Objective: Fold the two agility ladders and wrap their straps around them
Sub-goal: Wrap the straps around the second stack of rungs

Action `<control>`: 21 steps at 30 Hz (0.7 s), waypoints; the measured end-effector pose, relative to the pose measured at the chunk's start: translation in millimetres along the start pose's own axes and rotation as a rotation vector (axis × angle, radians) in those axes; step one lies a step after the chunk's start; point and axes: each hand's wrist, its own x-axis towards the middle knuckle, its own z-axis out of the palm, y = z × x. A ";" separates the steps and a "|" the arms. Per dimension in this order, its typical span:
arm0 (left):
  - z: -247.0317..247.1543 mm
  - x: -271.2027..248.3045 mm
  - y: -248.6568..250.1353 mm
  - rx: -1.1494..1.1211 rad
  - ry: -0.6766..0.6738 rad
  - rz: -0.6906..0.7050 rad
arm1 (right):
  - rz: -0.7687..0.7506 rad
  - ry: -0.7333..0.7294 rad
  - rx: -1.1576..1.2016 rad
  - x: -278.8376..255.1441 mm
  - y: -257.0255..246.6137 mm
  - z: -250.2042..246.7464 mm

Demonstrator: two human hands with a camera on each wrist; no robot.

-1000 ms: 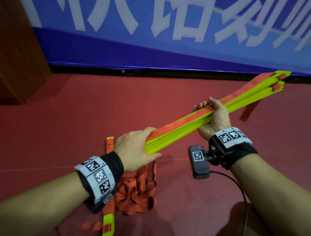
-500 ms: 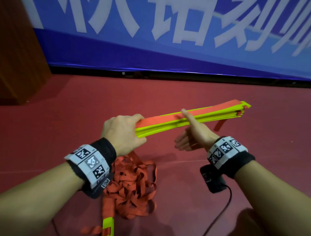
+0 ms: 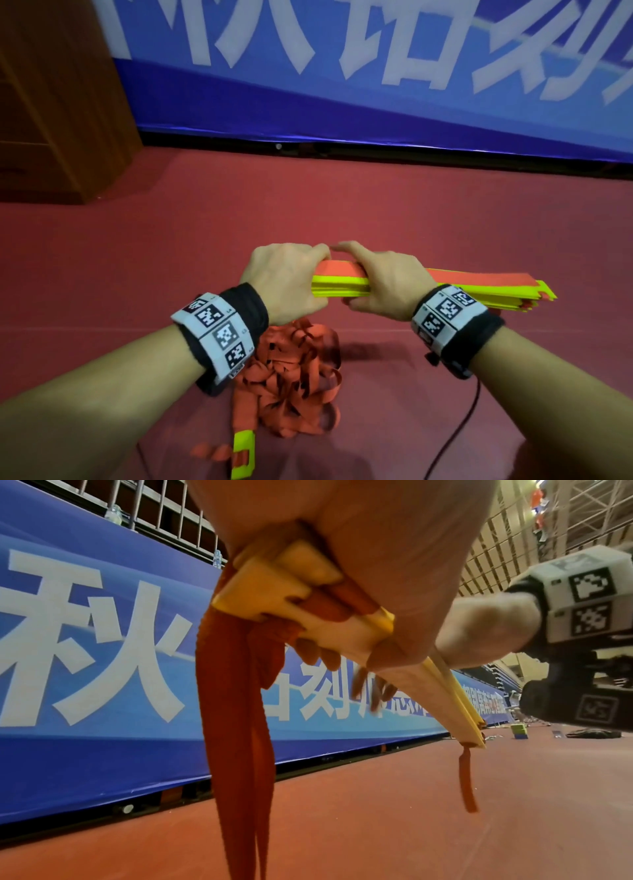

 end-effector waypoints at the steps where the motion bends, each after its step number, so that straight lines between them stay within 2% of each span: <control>1: 2.2 -0.4 -0.1 -0.022 -0.010 0.007 | 0.009 0.001 -0.033 1.7 0.3 3.2; 4: 2.7 3.2 -9.2 -0.189 -0.100 0.047 | -0.001 -0.017 -0.035 0.0 3.1 8.9; 6: -0.8 4.4 -18.5 -0.544 -0.108 0.050 | -0.003 -0.045 -0.006 -5.4 4.9 10.3; 8: -1.3 6.7 -24.2 -0.901 -0.007 -0.001 | 0.022 -0.066 0.054 -9.8 5.0 7.5; 11: 0.7 10.2 -15.7 -1.135 0.138 -0.081 | 0.055 -0.035 0.162 -13.6 6.0 2.4; 14: 2.5 10.4 -0.3 -1.062 0.241 -0.065 | 0.057 -0.010 0.183 -17.4 3.1 4.3; 16: 0.8 8.1 5.3 -1.006 0.252 -0.048 | 0.074 0.019 0.199 -19.8 2.6 3.9; 19: 0.6 5.7 7.6 -0.738 0.292 -0.030 | 0.093 0.064 0.187 -20.1 4.3 1.6; 21: 2.6 4.2 8.1 -0.684 0.299 -0.037 | 0.103 0.054 0.156 -18.8 6.1 -1.0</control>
